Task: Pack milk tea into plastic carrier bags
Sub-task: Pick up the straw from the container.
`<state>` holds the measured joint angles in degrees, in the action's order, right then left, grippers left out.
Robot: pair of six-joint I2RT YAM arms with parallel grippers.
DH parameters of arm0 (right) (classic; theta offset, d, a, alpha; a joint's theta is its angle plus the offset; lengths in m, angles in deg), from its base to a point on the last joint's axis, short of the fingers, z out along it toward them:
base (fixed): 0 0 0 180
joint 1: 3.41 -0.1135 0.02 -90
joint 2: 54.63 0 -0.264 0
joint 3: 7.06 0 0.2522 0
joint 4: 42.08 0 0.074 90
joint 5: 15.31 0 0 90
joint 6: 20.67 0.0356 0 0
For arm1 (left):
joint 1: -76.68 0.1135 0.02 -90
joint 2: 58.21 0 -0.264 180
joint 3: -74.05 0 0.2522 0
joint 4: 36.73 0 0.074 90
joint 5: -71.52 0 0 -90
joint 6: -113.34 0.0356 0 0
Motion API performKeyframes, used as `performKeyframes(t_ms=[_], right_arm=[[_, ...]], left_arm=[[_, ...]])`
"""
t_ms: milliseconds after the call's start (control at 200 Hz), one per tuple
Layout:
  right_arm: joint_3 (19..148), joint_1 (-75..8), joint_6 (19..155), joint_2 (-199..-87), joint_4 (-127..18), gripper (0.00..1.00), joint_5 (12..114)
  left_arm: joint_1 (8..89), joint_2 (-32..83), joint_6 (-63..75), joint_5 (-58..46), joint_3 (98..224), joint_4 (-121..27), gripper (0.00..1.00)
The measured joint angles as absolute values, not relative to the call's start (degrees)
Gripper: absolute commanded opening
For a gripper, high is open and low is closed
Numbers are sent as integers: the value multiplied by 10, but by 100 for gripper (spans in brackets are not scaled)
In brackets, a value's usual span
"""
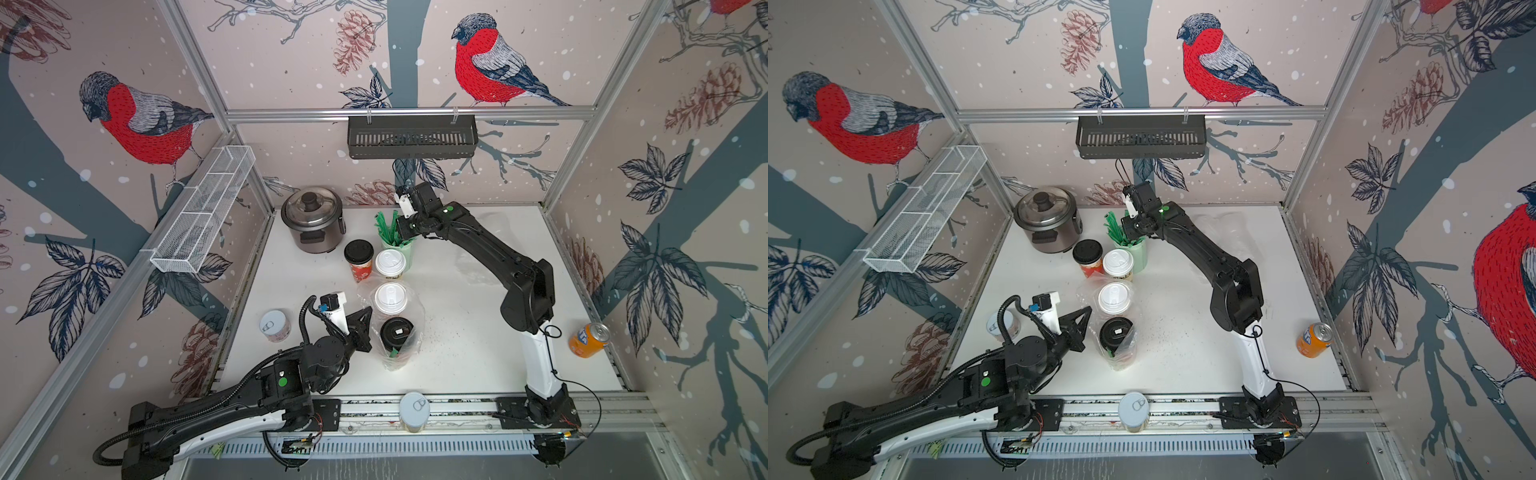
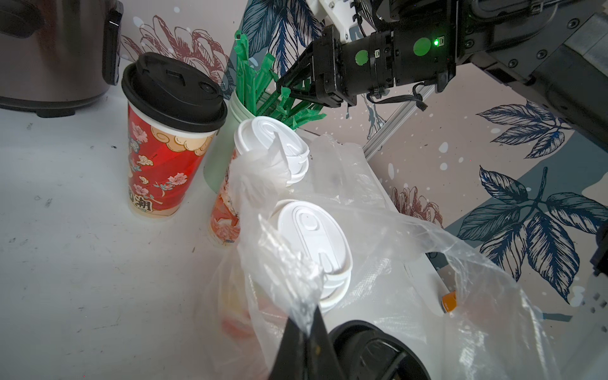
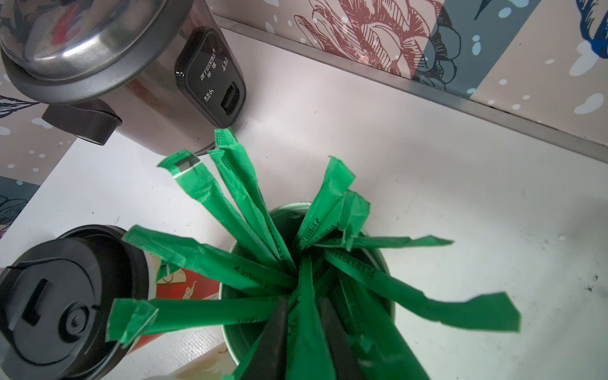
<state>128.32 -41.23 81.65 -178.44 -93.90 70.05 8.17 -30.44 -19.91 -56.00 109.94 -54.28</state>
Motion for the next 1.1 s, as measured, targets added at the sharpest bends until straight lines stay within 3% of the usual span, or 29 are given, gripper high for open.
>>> performKeyframes(t_ms=[135, 490, 830, 1101], right_arm=[[1287, -412, 818, -1786, -935, 4, 701], [1299, -431, 811, -1737, -935, 2, 721], [1302, -510, 767, -1610, -1002, 1, 841], [1271, -617, 762, -1488, -1076, 0, 933]], left_arm=[[82, -307, -199, -560, 1100, -543, 0], [82, -306, -201, -560, 1102, -543, 0], [82, -297, -201, -558, 1110, -543, 0], [82, -293, -197, -558, 1116, -543, 0]])
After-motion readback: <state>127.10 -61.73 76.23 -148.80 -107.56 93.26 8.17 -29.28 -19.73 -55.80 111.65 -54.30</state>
